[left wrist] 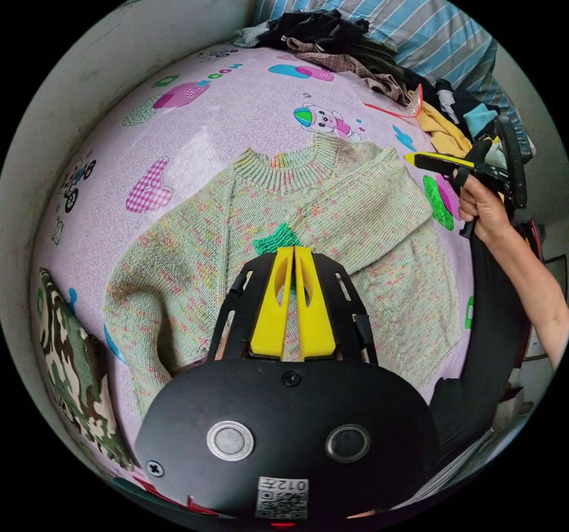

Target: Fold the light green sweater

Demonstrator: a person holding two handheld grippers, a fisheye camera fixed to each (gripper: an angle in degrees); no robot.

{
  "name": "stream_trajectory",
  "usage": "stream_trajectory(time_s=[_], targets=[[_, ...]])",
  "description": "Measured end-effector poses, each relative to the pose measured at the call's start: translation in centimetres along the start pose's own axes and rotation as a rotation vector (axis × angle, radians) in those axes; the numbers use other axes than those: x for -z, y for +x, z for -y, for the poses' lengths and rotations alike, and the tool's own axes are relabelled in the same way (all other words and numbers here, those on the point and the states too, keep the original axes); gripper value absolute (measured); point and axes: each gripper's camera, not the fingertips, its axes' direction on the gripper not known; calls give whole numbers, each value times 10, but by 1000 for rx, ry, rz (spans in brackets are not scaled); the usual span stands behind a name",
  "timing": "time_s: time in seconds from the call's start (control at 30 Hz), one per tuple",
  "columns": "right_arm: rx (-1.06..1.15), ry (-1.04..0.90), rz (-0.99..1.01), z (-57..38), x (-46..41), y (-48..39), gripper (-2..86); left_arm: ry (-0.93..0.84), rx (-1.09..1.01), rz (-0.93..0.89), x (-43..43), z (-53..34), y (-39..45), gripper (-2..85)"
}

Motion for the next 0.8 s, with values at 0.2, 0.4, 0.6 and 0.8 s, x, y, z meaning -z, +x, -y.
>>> stream_trajectory(time_s=[0.2,0.4,0.6,0.8], targets=[[-142,-71,61,23,-33,18,-10,-26,11,-21,3,-5,6,0],[-64,-20,57,39,-24,-28,-10,-2,31,-55,7,-15,7,-1],[-191,-84,166,56,-56,-23,-10,3,47,-69,14,-22,10,-1],[-245,-8,201,34,-20,-49,-10,-6,80,-142,25,-29,3,0]])
